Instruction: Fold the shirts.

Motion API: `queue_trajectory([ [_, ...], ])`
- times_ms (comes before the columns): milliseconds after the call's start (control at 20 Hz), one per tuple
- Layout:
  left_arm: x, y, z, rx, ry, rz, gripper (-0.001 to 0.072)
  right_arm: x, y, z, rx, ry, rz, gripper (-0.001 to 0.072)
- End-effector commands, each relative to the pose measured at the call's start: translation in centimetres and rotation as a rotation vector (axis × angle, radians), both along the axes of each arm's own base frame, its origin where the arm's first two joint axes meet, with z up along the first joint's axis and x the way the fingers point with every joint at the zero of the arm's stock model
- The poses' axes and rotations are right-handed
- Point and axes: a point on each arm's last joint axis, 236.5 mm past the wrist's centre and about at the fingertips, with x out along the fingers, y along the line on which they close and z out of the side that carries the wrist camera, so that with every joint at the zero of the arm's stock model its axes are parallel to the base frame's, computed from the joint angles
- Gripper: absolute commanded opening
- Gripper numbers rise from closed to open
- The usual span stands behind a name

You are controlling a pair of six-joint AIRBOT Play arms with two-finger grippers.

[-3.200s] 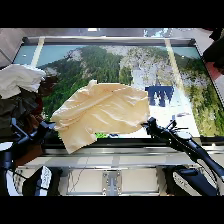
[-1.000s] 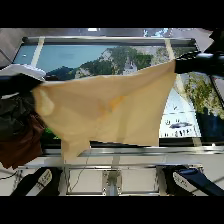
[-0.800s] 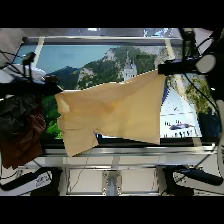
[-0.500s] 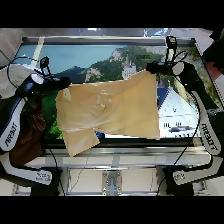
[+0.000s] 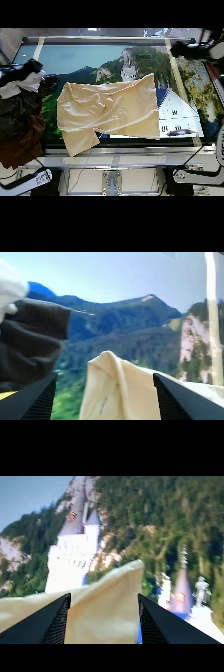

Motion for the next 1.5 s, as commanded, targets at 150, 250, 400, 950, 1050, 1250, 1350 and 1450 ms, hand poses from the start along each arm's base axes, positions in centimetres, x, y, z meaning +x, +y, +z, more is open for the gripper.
queue_trajectory([
  [150, -18.0, 5.4, -7.3, 0.025, 0.217, 0.277, 0.0708, -18.6, -8.7, -3.5, -0.068, 0.324, -0.179, 0.048],
  [250, -21.6, 3.1, -13.6, -0.164, 0.308, 0.379, 0.0707, -21.8, -8.4, -8.9, 0.02, 0.314, -0.264, 0.048],
  [400, -22.7, -2.2, -18.8, -0.439, 0.4, 0.36, 0.0707, -24.7, -6.8, -17.0, 0.318, 0.277, -0.494, 0.0482],
  [950, -20.2, -8.3, -25.0, -0.82, 0.56, 0.117, 0.058, -27.7, -0.8, -24.3, 0.59, 0.585, -0.291, 0.048],
  [1050, -19.2, -8.1, -25.0, -0.839, 0.517, 0.12, 0.0568, -26.9, -0.3, -23.5, 0.627, 0.556, -0.279, 0.048],
  [1250, -18.6, -8.6, -26.3, -0.81, 0.527, 0.117, 0.0485, -25.8, 0.4, -22.5, 0.674, 0.509, -0.257, 0.0479],
  [1350, -18.3, -9.8, -26.8, -0.805, 0.545, 0.095, 0.039, -25.8, 0.0, -22.6, 0.658, 0.505, -0.265, 0.0479],
  [1450, -18.3, -11.2, -27.4, -0.766, 0.569, 0.056, 0.0076, -25.4, -0.6, -22.6, 0.644, 0.484, -0.283, 0.0479],
])
